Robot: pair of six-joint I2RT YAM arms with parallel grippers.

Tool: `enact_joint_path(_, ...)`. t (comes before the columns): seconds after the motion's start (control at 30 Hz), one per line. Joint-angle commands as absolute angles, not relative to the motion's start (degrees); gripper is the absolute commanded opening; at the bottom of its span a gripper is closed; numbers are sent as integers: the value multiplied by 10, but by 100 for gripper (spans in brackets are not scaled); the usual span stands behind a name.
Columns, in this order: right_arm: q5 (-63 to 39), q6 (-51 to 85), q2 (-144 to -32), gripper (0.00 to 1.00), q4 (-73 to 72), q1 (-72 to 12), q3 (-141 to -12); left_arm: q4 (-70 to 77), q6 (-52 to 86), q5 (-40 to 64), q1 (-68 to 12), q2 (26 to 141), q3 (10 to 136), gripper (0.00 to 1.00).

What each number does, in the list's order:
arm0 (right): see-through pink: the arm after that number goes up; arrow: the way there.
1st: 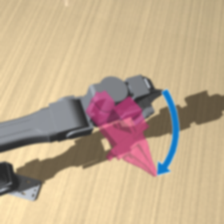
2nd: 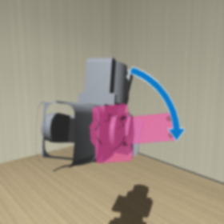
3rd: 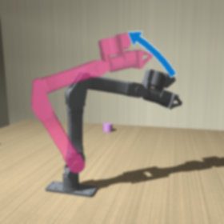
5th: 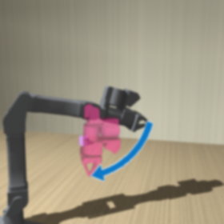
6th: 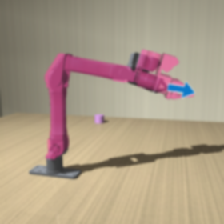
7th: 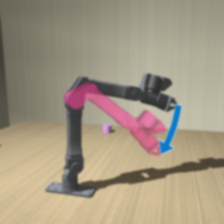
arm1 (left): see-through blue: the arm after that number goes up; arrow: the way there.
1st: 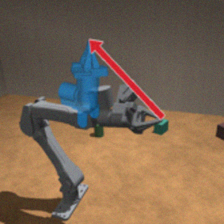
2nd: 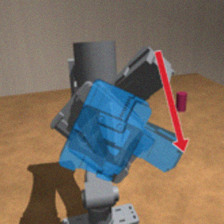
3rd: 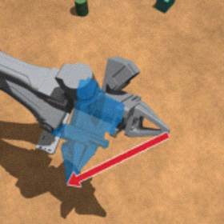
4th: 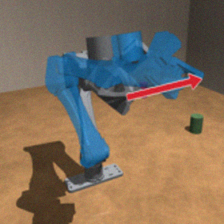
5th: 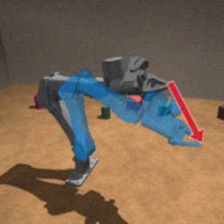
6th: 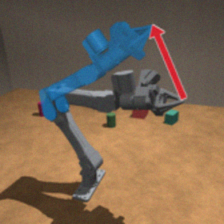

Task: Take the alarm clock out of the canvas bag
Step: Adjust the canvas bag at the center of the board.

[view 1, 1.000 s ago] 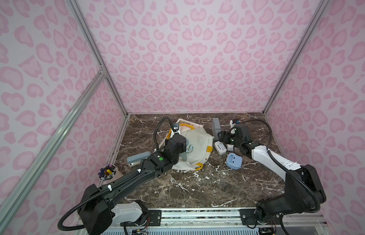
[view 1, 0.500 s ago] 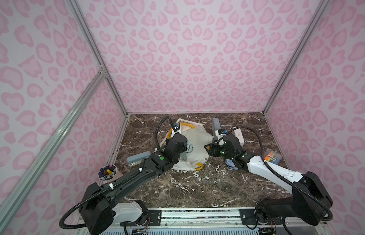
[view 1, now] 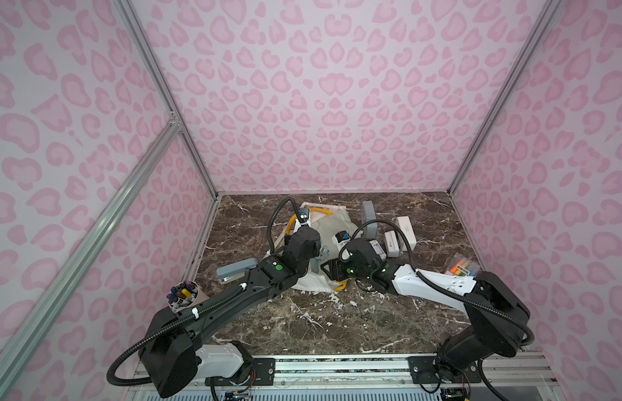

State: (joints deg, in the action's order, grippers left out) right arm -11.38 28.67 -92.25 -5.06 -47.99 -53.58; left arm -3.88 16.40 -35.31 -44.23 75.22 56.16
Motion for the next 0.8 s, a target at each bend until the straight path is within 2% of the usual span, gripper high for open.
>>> enact_joint_path(0.0, -106, 282, -946, 64, -73, -499, -552, -26, 161, -355, -440, 757, 570, 3)
enact_joint_path(0.33, -65, 276, -1018, 61, -90, -582, -624, 0, 139, -339, -419, 773, 581, 3)
enact_joint_path(0.63, -56, 305, -1089, 59, -127, -605, -686, 5, 132, -320, -404, 733, 534, 3)
enact_joint_path(0.77, -28, 333, -1076, 62, -142, -604, -656, 9, 130, -296, -403, 704, 504, 3)
